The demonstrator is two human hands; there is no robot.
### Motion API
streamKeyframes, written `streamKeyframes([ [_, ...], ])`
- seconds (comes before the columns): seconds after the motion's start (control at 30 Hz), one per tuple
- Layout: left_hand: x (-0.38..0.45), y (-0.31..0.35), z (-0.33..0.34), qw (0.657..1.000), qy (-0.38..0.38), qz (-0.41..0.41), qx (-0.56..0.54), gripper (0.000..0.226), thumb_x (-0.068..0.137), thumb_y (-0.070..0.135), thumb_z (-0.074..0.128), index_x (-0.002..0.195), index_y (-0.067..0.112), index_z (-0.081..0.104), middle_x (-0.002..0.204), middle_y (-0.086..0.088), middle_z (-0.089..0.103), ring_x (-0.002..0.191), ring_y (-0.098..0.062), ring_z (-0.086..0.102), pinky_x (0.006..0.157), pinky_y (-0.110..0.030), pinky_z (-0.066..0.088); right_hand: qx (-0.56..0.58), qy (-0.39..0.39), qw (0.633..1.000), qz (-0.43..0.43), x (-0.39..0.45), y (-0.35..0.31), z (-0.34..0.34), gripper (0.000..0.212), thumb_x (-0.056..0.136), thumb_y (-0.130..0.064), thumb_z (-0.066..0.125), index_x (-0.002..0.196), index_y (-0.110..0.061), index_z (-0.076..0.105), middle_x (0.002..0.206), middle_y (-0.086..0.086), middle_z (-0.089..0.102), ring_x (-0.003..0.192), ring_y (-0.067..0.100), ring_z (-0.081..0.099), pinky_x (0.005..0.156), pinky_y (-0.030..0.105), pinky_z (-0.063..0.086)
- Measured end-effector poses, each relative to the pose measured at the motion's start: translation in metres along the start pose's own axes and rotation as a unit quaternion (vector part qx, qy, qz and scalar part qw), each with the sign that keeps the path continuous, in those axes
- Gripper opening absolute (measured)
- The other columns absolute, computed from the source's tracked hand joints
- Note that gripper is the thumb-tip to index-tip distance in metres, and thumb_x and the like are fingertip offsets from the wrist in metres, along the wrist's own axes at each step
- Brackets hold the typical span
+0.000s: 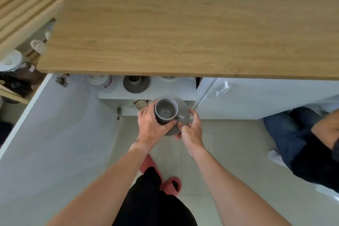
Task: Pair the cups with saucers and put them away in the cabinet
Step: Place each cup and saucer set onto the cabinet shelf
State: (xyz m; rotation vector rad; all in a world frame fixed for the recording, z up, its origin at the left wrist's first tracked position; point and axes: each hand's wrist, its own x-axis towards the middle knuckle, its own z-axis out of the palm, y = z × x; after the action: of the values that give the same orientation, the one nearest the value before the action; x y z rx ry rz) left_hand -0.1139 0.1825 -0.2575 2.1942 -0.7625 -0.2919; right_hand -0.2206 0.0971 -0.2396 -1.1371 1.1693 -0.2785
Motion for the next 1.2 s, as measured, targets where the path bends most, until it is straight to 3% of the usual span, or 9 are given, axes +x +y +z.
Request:
streamKeyframes([
  [0.2,0.032,-0.053,0.062,0.998,-0.019,-0.064,-0.021,0.081,0.060,0.043,0.088,0.126,0.015,0.051,0.118,0.003,0.060,0.104,-0.004,0.042,0.101,-0.028,0.031,-0.035,0.007,0.999,0.005,0.086,0.040,0.009,0.049,0.092,0.002,0.058,0.131,-0.027,0.047,0.117,0.009,0.062,0.097,0.029,0.067,0.042,0.019,0.049],
  [0.27,0.052,-0.076,0.091,0.995,-0.026,-0.088,-0.029,0.083,0.060,0.044,0.087,0.128,0.017,0.047,0.120,0.004,0.058,0.111,-0.012,0.043,0.102,-0.031,0.033,-0.061,0.016,0.998,0.000,0.127,0.057,0.015,0.046,0.093,0.000,0.057,0.129,-0.027,0.048,0.114,0.005,0.062,0.096,0.028,0.067,0.044,0.024,0.054],
  [0.37,0.085,-0.106,0.125,0.995,-0.026,-0.096,-0.023,0.084,0.060,0.044,0.086,0.129,0.018,0.045,0.122,0.001,0.058,0.118,-0.020,0.044,0.100,-0.029,0.033,-0.104,0.026,0.994,-0.017,0.183,0.076,0.025,0.041,0.093,-0.003,0.058,0.125,-0.027,0.048,0.108,0.000,0.060,0.098,0.027,0.067,0.063,0.040,0.063],
  [0.53,0.126,-0.145,0.169,0.992,-0.034,-0.117,-0.021,0.085,0.059,0.047,0.086,0.130,0.021,0.044,0.122,0.003,0.057,0.122,-0.022,0.041,0.103,-0.038,0.039,-0.139,0.039,0.989,-0.032,0.254,0.100,0.039,0.038,0.094,-0.005,0.061,0.126,-0.019,0.049,0.109,0.000,0.057,0.097,0.026,0.063,0.056,0.035,0.061],
  [0.63,0.142,-0.156,0.184,0.990,-0.040,-0.133,-0.024,0.088,0.059,0.048,0.085,0.131,0.023,0.043,0.123,0.003,0.057,0.122,-0.023,0.042,0.102,-0.042,0.043,-0.181,0.077,0.978,-0.070,0.282,0.108,0.044,0.035,0.090,-0.005,0.065,0.121,-0.017,0.054,0.105,0.001,0.059,0.099,0.029,0.065,0.077,0.048,0.062],
  [0.7,0.150,-0.159,0.190,0.988,-0.045,-0.143,-0.023,0.088,0.060,0.050,0.084,0.131,0.026,0.040,0.125,0.004,0.055,0.124,-0.022,0.039,0.098,-0.042,0.045,-0.194,0.090,0.974,-0.080,0.291,0.108,0.046,0.035,0.088,-0.004,0.067,0.119,-0.015,0.055,0.101,0.000,0.059,0.100,0.030,0.066,0.082,0.049,0.060],
  [0.8,0.160,-0.161,0.196,0.989,-0.046,-0.137,-0.030,0.088,0.060,0.050,0.084,0.132,0.027,0.039,0.125,0.005,0.053,0.126,-0.021,0.036,0.097,-0.039,0.045,-0.203,0.089,0.972,-0.073,0.301,0.103,0.044,0.035,0.088,-0.003,0.067,0.119,-0.013,0.055,0.102,0.001,0.057,0.093,0.028,0.067,0.076,0.047,0.062],
  [0.93,0.174,-0.163,0.200,0.991,-0.041,-0.123,-0.043,0.089,0.060,0.045,0.086,0.133,0.024,0.040,0.126,0.003,0.053,0.125,-0.020,0.034,0.102,-0.037,0.042,-0.218,0.073,0.971,-0.056,0.314,0.092,0.045,0.032,0.093,-0.005,0.066,0.121,-0.012,0.052,0.105,0.005,0.056,0.063,0.010,0.056,0.049,0.036,0.061],
  [1.2,0.213,-0.167,0.205,0.993,-0.022,-0.111,-0.039,0.089,0.061,0.041,0.086,0.134,0.021,0.039,0.129,-0.001,0.051,0.126,-0.022,0.038,0.105,-0.037,0.041,-0.236,0.083,0.964,-0.086,0.339,0.074,0.064,0.022,0.092,-0.011,0.068,0.102,-0.019,0.051,0.105,0.005,0.063,0.087,0.036,0.070,0.073,0.046,0.063],
])
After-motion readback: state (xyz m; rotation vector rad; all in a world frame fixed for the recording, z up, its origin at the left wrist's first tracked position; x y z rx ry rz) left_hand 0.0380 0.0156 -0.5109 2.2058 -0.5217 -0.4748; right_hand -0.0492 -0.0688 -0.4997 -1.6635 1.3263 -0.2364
